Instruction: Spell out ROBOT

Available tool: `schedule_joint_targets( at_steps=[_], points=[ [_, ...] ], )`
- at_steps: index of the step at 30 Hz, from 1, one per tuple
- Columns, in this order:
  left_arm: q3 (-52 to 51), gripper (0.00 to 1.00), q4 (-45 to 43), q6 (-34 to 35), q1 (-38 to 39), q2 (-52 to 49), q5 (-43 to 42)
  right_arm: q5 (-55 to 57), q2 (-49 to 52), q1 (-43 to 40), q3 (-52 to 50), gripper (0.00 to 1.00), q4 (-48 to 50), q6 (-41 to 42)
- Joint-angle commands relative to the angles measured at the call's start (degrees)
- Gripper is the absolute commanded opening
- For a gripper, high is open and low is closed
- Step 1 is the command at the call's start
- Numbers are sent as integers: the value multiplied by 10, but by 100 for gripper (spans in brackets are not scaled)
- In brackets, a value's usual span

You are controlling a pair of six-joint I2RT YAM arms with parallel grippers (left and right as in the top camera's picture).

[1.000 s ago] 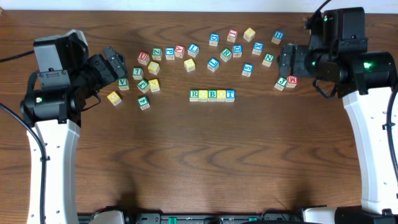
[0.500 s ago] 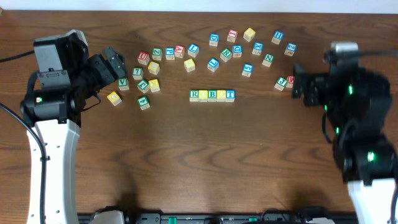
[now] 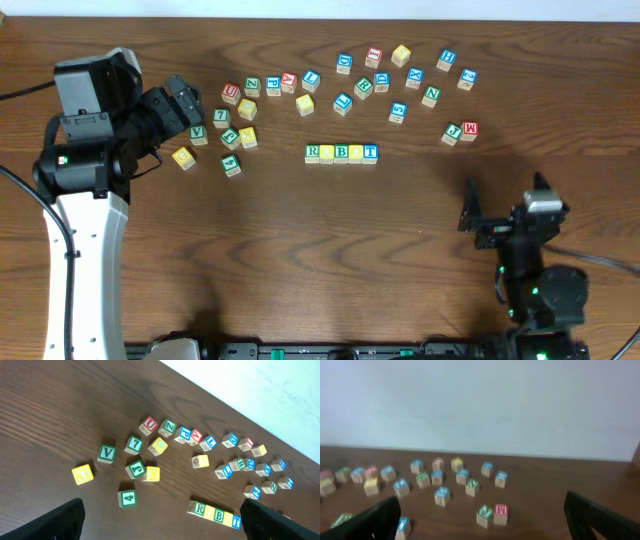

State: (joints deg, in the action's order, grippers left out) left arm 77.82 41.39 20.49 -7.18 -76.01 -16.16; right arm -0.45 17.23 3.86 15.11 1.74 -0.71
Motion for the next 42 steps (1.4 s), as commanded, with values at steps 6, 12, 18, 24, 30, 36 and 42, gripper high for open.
schedule_joint_targets(
  at_steps=[6, 12, 18, 24, 30, 36, 42],
  points=[
    [8, 99, 0, -8, -2, -4, 4, -6, -104, -4, -139, 99, 72, 30],
    [8, 99, 0, -8, -2, -4, 4, -5, -153, -4, -148, 99, 7, 34],
    [8, 98, 0, -8, -2, -4, 4, -12, -167, -1, -148, 99, -62, 37],
    [8, 98, 0, -8, -2, -4, 4, -12, -162, 0, -148, 99, -60, 37],
    [8, 98, 0, -8, -2, -4, 4, -12, -162, 0, -148, 99, -60, 37],
    [8, 98, 0, -8, -2, -4, 4, -12, -162, 0, -148, 99, -60, 37],
    [8, 99, 0, -8, -2, -4, 4, -12, -162, 0, -148, 99, -60, 37]
  ],
)
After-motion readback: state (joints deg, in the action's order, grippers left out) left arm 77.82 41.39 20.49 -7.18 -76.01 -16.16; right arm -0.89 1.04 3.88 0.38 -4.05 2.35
